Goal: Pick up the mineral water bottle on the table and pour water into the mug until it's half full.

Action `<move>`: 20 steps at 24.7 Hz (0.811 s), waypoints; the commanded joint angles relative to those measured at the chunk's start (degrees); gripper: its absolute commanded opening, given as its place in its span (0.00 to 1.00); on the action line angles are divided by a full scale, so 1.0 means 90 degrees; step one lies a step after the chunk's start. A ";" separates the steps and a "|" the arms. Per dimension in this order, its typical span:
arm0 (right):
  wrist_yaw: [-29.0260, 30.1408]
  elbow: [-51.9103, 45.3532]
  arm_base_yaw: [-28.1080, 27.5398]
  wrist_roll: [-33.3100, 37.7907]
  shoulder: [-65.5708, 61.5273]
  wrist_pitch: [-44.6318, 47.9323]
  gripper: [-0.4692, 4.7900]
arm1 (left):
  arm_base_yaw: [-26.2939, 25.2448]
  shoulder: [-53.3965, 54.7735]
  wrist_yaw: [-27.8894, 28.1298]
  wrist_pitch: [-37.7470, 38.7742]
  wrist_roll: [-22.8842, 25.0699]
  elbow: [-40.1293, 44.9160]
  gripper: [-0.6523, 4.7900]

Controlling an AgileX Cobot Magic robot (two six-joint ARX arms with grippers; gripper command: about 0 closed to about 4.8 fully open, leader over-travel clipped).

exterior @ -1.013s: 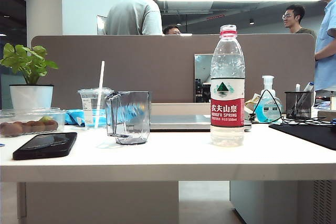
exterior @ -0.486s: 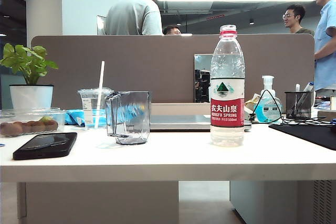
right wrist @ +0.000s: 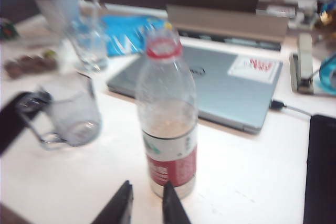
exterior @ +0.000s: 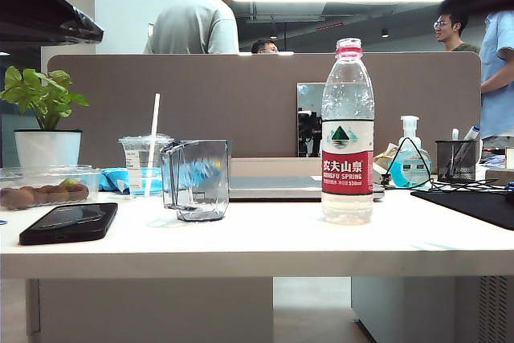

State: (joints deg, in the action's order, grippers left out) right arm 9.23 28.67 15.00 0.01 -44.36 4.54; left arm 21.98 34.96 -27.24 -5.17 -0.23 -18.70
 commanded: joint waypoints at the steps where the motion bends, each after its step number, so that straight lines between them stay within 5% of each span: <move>1: -0.0034 -0.0311 0.0090 0.0066 -0.1066 0.1659 0.32 | 0.0066 -0.0005 0.0697 0.0036 -0.0005 -0.0027 0.11; 7: -0.0039 -0.0668 0.0163 0.0306 -0.3045 0.4124 0.75 | 0.0063 -0.0007 0.0886 0.0095 -0.0236 -0.0027 0.11; 13: -0.0015 -0.0663 0.0265 0.0308 -0.4405 0.5714 0.90 | 0.0066 -0.0010 0.0712 0.0100 -0.0238 -0.0027 0.11; 20: -0.0041 -0.0636 0.0318 0.0304 -0.5693 0.7495 0.94 | 0.0068 -0.0007 0.0719 0.0192 -0.0233 -0.0027 0.11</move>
State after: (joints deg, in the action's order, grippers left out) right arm 9.04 22.63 17.78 2.61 -94.50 67.20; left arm 22.57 35.03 -20.43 -3.53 -2.26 -18.70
